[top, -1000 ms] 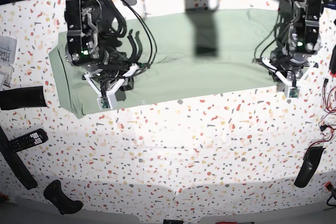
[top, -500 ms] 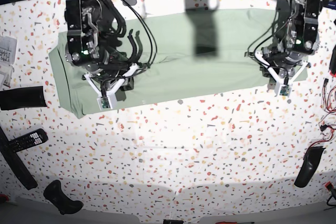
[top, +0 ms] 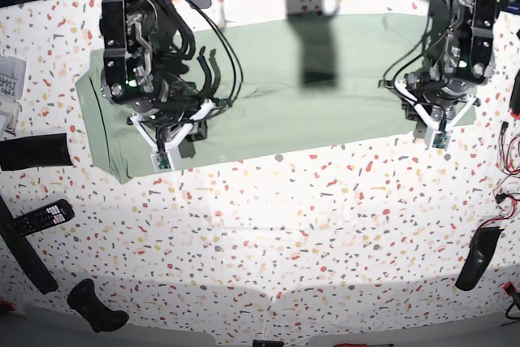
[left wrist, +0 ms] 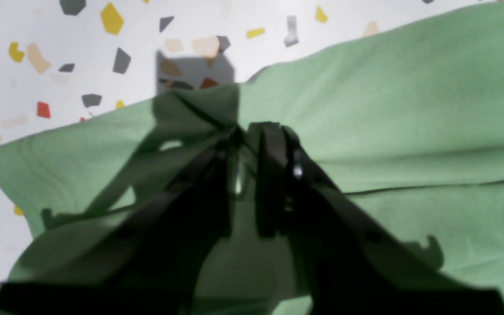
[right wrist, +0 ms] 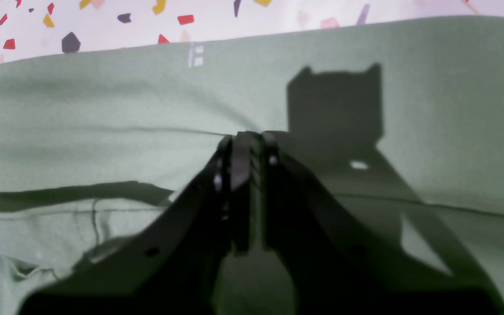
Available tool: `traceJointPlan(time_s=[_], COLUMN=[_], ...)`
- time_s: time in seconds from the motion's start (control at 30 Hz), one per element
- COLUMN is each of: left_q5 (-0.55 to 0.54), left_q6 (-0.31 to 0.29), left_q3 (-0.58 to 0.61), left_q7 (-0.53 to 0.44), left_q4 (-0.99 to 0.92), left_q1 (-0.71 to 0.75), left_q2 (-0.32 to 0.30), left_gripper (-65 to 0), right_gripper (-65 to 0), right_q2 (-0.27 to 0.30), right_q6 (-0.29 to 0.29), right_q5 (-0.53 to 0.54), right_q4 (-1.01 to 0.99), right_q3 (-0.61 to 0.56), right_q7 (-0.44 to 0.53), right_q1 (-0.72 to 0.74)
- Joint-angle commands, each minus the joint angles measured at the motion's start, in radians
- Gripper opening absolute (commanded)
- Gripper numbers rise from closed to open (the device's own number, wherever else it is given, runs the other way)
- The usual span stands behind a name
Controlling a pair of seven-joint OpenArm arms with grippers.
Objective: Fold the T-shirt properly
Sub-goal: 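Lift the held edge with both grippers and fold it across the shirt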
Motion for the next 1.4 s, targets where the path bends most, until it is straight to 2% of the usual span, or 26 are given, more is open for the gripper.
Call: traceJointPlan(time_s=[0.0,0.1,0.2,0.33,0.63,1.13,1.27,1.37], left_q5=[-0.004,-0.004,-0.004,-0.004,-0.007,-0.004,-0.004,-0.003], left_q6=[-0.004,-0.005,-0.045,-0.064,-0.105,-0.127,-0.127,-0.157], left_q3=[-0.005,-0.005,-0.005,-0.005,-0.004,-0.004,-0.004,-0.004], left_q7=[-0.001,0.003,-0.001,-0.012,-0.017,-0.031,-0.039,-0.039], left_q4=[-0.006,-0.085,-0.177,-0.241,-0.266,-0.286,-0.357,-0.435], left_q1=[-0.019,-0.056,-0.104,-0.177,-0.229,-0.338,-0.387,-0.439], left_q2=[-0.008,-0.008,-0.008,-0.005,0.022,0.042,0.072,0.097], left_gripper=[-56.8,-56.8,-56.8,-56.8,-56.8,-56.8,-56.8,-56.8], right_gripper=[-61.3,-61.3,-61.3,-61.3,-61.3,-61.3,-61.3,-61.3], right_q2=[0.002,0.002,0.002,0.002,0.002,0.002,0.002,0.002], right_q6=[0.003,0.002,0.002,0.002,-0.001,-0.002,-0.002,-0.034], right_q5=[-0.016,-0.015,-0.015,-0.016,-0.016,-0.02,-0.019,-0.019], right_q4=[0.0,0.0,0.0,0.0,-0.031,-0.119,-0.119,-0.119], right_q3=[-0.001,-0.001,-0.001,0.0,0.019,0.026,0.026,0.026], right_q7=[-0.021,-0.022,-0.021,-0.012,0.018,0.032,0.035,0.035], right_q1=[0.014,0.03,0.036,0.047,0.072,0.136,0.136,0.144])
